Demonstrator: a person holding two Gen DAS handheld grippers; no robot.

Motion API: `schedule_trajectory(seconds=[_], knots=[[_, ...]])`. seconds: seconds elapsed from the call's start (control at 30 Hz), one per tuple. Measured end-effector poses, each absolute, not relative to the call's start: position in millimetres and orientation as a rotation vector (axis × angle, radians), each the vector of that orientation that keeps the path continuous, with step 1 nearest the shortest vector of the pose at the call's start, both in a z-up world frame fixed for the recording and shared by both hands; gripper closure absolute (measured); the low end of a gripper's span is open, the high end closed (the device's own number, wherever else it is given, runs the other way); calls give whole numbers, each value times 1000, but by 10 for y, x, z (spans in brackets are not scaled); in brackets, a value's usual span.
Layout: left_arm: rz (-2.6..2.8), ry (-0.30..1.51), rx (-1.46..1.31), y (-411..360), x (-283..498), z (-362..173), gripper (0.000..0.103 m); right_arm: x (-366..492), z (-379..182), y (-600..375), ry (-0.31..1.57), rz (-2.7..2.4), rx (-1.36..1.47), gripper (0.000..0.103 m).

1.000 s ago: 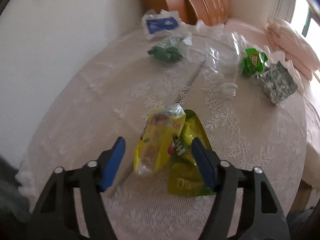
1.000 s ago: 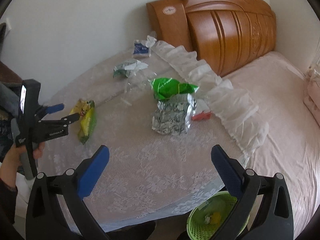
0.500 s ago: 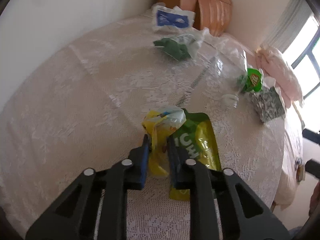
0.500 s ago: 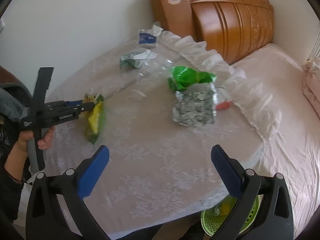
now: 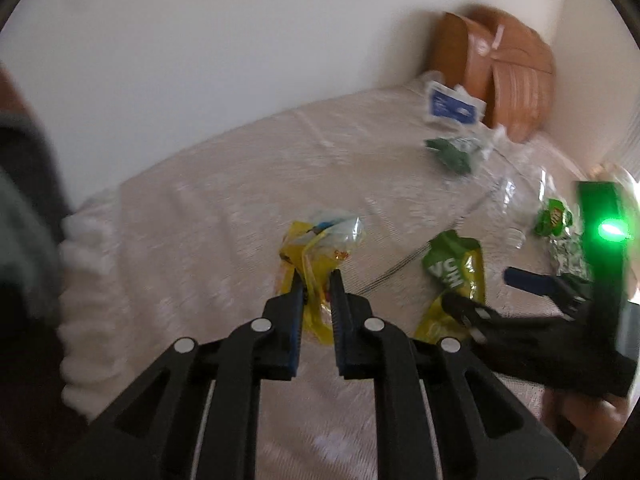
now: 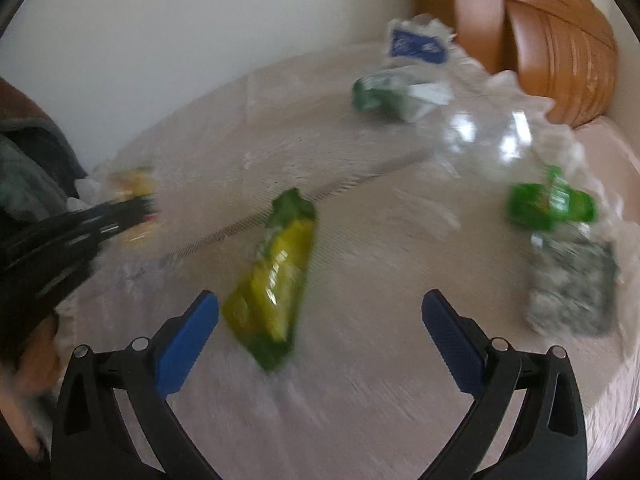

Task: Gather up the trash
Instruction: 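Grasp the yellow snack bag with the left tool while the right grasps the green bag, then drop the yellow bag in the basket while the right tool carries the green bag over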

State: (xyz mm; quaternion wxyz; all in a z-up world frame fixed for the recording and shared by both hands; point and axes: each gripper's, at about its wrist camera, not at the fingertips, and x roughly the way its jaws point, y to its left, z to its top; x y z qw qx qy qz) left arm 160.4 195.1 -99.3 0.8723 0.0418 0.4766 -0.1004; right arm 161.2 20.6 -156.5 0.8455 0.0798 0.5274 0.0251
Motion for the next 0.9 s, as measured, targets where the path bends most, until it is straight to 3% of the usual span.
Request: schedule_trajectory(seconds=[0.13,0.23,0.27,0.33,0.57,0.9], knots=[[-139,980,87,2038,1412,-850,90,1796,-1698,364,1152,35,160,22],[-111,967,106,2012,1274,-769,90,1840,-1735,440,1161,30,142,47],[-113,971,102,1992,1241,-750,90,1839,-1737,446,1163,36,146,59],[-121,980,90,1924,1177,-713,90,1812,-1722,422,1152,45,153,64],[-194,969,100,1416,789,-566,90,1319,-1386,2,1087,90,207,66],[-377,968,152,347,52,-418,90,-333,-674,-1272,968,-30,173,66]])
